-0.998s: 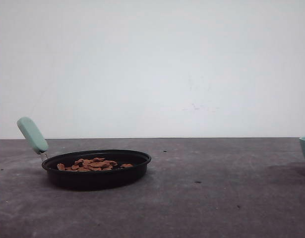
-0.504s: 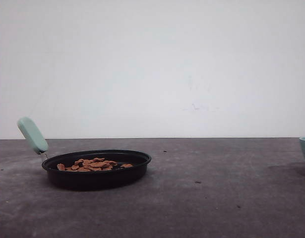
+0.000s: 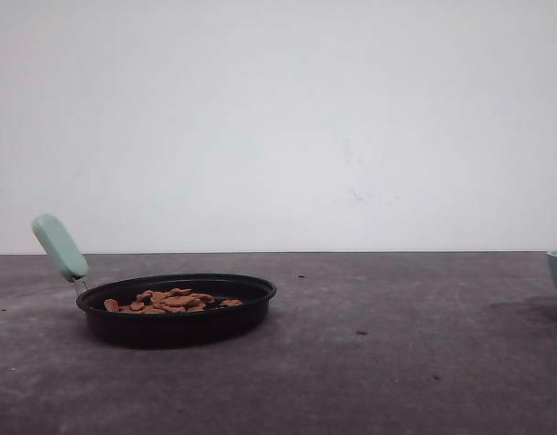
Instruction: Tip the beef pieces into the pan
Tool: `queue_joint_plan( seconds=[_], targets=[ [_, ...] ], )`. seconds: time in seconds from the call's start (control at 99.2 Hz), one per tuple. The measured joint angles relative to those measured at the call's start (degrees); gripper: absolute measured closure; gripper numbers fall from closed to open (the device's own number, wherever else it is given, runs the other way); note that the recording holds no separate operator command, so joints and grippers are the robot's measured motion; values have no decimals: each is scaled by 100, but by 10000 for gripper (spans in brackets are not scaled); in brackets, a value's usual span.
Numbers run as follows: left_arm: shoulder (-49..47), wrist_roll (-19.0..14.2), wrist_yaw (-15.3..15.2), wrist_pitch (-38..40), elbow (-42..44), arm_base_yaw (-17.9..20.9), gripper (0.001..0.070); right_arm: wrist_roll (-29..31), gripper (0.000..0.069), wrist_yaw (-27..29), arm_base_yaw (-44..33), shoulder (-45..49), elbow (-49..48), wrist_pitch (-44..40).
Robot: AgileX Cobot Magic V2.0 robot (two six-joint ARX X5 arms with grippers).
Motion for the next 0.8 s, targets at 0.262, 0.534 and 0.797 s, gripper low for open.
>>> queue_joint_plan(
  seconds=[0.262,0.534,0.797],
  targets=[
    [0,0,0,0,0,0,680,0,674,0,0,0,0,0],
    [0,0,0,-2,0,0,680,0,674,0,2,-409,-15,-66],
    [0,0,0,0,0,0,680,4,674,433,4,-1152,-1899,1480]
  ],
)
